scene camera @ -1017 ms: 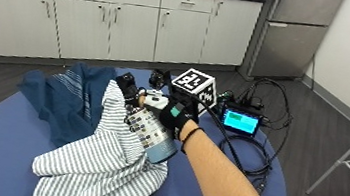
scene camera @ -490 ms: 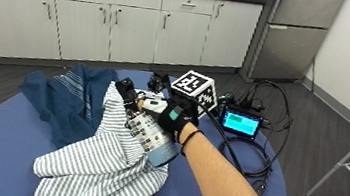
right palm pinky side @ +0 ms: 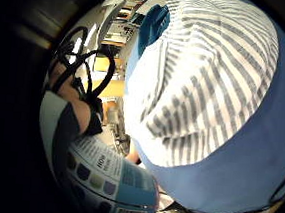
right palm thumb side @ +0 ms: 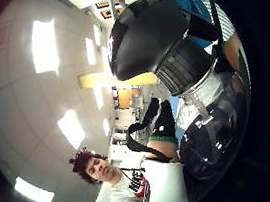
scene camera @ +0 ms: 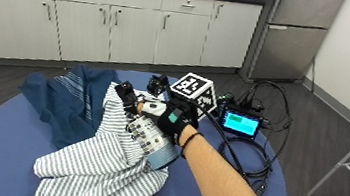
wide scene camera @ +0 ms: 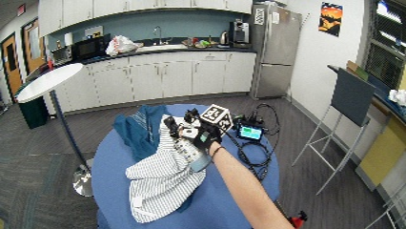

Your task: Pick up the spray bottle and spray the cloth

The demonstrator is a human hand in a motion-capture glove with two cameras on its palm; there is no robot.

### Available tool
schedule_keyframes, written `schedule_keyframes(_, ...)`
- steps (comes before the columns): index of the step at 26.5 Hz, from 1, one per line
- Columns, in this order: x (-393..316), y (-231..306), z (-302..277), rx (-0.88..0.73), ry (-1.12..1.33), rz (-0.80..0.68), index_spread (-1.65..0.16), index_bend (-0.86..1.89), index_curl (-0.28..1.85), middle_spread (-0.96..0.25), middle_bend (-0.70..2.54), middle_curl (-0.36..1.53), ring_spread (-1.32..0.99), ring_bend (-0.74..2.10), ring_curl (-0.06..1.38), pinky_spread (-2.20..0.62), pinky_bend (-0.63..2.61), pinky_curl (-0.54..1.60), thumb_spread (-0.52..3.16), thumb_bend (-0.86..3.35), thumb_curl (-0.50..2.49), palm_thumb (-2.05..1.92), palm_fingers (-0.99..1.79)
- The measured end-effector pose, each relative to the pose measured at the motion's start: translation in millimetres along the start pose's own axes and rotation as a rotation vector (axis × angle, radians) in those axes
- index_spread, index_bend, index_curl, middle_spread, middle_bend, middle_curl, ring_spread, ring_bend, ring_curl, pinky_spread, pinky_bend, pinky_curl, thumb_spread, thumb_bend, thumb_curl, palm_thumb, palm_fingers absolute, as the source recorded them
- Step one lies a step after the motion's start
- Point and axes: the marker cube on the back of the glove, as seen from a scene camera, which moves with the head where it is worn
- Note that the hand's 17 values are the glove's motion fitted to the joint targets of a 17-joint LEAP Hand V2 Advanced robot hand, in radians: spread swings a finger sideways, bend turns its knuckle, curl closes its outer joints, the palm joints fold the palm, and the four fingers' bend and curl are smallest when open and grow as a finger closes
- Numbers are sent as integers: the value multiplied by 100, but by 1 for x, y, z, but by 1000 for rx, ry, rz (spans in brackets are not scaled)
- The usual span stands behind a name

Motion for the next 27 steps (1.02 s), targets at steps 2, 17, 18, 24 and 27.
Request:
schedule_keyframes(2,2,1,1,-1,1,2,-16,10,26,-5,47,47,-9,68,43,-8,64,39,91,-3,54,80,121)
schedule_keyframes(17,-55,12,84,60,-37,-398,-17,11,27,-5,47,46,-9,67,43,-8,64,40,94,-4,53,77,119)
schedule_keyframes(18,-61,14,97,45,-54,-451,-17,11,27,-5,47,46,-9,67,43,-8,64,40,94,-4,52,76,119)
schedule_keyframes(24,-88,17,161,-46,-92,-635,-22,10,26,-5,43,45,-10,65,43,-11,60,40,95,-4,49,72,109)
schedule_keyframes(27,-99,11,191,-64,-107,-678,-23,10,26,-6,41,45,-10,63,42,-11,58,40,96,-3,48,72,107)
